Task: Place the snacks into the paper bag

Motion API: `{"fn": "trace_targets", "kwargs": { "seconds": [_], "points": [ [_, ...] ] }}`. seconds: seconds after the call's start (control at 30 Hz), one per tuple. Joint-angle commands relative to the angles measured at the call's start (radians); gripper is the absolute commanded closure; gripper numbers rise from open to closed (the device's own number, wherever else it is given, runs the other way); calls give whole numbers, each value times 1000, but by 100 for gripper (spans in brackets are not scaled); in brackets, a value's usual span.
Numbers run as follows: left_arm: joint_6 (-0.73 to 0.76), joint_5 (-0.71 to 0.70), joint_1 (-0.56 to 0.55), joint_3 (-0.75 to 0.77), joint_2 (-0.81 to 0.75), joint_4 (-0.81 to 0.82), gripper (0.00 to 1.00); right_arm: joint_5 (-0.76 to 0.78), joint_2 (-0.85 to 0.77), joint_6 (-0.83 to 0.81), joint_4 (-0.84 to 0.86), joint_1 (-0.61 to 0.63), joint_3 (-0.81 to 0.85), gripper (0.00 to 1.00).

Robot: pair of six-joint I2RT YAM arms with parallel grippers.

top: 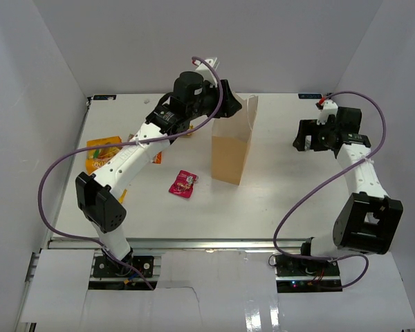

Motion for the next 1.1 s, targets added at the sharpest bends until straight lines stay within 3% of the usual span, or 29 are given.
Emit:
{"fn": "trace_targets", "kwargs": {
  "seconds": [0.0, 0.33, 0.43, 0.6, 0.8, 0.93, 1.07],
  "points": [
    [17, -5, -11, 63, -38, 4, 38, 67, 52, 22, -25, -7, 95, 6],
    [49, -3, -9, 23, -118, 14, 35, 267, 289, 43, -33, -2, 260, 7],
    [59, 11, -11, -27, -161, 27, 32, 258, 406, -47, -56, 4, 361, 7],
    [83, -8, -9, -164, -277, 61, 22, 222, 656, -245, -243, 27, 614, 8],
    [76, -78, -11, -344, -433, 84, 16, 144, 737, -410, -303, 36, 678, 6],
    [27, -121, -11, -472, -524, 84, 15, 158, 766, -428, -298, 42, 675, 6],
    [-27, -132, -11, -570, -599, 84, 15, 184, 796, -434, -284, 42, 671, 14]
  ]
}}
